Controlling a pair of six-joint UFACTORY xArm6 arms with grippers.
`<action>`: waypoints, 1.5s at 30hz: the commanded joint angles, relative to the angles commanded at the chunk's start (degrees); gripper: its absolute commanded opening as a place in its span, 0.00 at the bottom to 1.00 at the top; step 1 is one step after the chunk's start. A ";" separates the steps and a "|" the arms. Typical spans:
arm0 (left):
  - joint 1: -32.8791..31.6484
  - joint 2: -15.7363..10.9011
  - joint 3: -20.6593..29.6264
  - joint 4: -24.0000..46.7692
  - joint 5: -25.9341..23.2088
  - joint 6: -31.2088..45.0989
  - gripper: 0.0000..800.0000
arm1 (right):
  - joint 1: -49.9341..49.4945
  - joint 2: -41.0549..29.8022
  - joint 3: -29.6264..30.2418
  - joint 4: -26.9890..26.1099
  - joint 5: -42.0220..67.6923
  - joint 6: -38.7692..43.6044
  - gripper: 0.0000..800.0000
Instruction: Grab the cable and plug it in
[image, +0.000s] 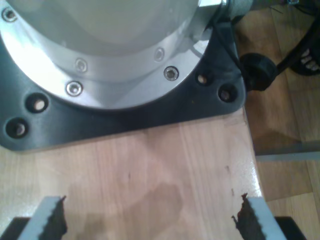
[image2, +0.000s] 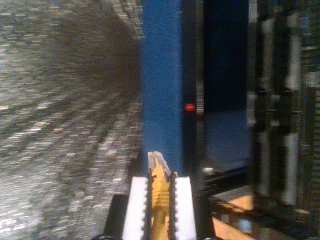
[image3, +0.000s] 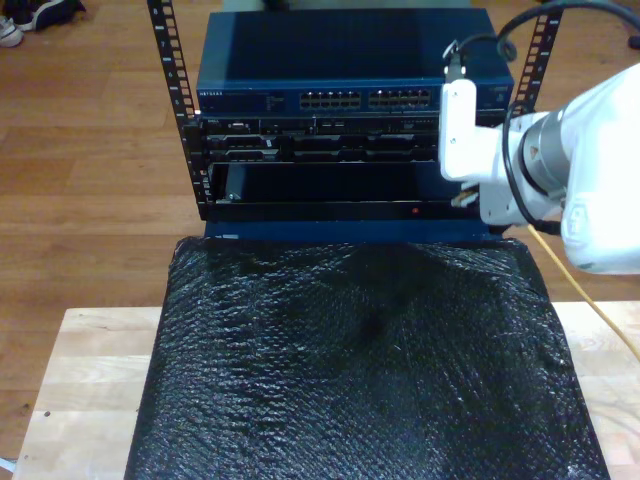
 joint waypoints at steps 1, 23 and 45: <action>0.00 0.00 0.00 0.00 0.00 0.00 1.00 | 0.09 0.97 -0.09 0.00 -1.76 0.00 0.00; 0.00 0.00 0.00 0.00 0.00 0.00 1.00 | 3.25 8.53 -6.77 -4.22 -10.37 0.18 0.00; 0.00 0.00 0.00 0.00 0.00 0.00 1.00 | 5.89 15.38 -9.93 -11.25 -18.11 -0.26 0.00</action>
